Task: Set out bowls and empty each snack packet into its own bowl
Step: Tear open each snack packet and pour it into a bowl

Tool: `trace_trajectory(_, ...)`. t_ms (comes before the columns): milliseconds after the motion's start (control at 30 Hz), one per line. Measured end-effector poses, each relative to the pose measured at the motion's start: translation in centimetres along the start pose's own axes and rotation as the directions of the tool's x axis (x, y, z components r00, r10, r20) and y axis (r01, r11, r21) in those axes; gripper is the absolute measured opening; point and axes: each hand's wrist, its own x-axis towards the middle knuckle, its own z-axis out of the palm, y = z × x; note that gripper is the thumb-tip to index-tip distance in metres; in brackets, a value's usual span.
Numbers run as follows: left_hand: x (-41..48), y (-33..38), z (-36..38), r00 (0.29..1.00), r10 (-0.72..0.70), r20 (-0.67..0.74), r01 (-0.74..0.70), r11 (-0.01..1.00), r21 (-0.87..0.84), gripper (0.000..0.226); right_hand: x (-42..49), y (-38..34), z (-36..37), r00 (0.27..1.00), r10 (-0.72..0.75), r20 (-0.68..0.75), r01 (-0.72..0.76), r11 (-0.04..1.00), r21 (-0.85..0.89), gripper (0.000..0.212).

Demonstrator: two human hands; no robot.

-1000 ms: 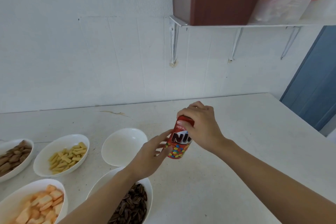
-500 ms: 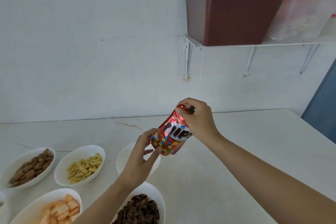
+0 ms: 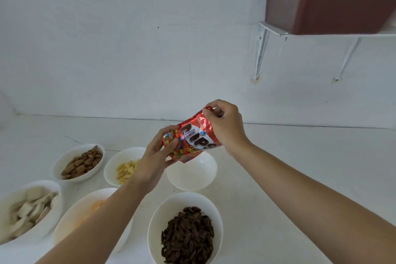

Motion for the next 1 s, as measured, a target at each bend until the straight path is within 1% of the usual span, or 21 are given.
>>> trace_trajectory(133,-0.1,0.1,-1.7,0.997,0.017,-0.08,-0.014,0.999,0.032,0.027,-0.1,0.4,2.0,0.998,0.048,0.028,-0.049,0.998,0.032,0.015)
trace_trajectory(233,0.1,-0.4,-3.1,0.991,-0.014,-0.137,0.014,1.0,0.001,0.025,-0.4,0.8,3.3,0.994,0.048,0.096,-0.052,0.998,0.044,0.016)
trace_trajectory(333,0.1,-0.8,-4.2,0.982,-0.057,-0.18,0.05,0.998,-0.039,0.025,-0.7,1.0,4.0,0.984,-0.051,0.171,0.055,0.998,-0.018,0.024)
trace_trajectory(433,0.2,-0.7,-5.1,0.972,-0.105,-0.21,0.097,0.994,-0.049,0.024,-0.7,1.2,4.4,0.957,-0.136,0.254,0.154,0.987,-0.05,0.029)
trace_trajectory(567,0.4,0.0,-6.0,0.972,-0.111,-0.209,0.107,0.994,-0.029,0.022,-0.4,1.3,4.9,0.924,-0.15,0.352,0.193,0.977,-0.091,0.023)
trace_trajectory(633,0.6,0.4,-6.3,0.975,-0.091,-0.202,0.092,0.996,-0.007,0.02,-0.3,1.2,5.2,0.921,-0.135,0.366,0.163,0.985,-0.047,0.021)
trace_trajectory(800,1.3,1.8,-7.1,0.974,-0.02,-0.226,0.03,0.999,0.043,0.019,-0.2,0.8,5.6,0.921,-0.029,0.388,-0.022,0.992,0.125,0.023)
trace_trajectory(867,1.5,2.1,-7.4,0.975,0.001,-0.222,0.016,0.997,0.077,0.019,-0.4,1.0,5.8,0.923,-0.019,0.385,-0.037,0.99,0.139,0.022)
trace_trajectory(1000,1.6,2.1,-8.2,0.978,0.019,-0.208,0.016,0.986,0.166,0.017,-0.8,2.1,6.3,0.939,-0.031,0.342,-0.005,0.994,0.105,0.02)
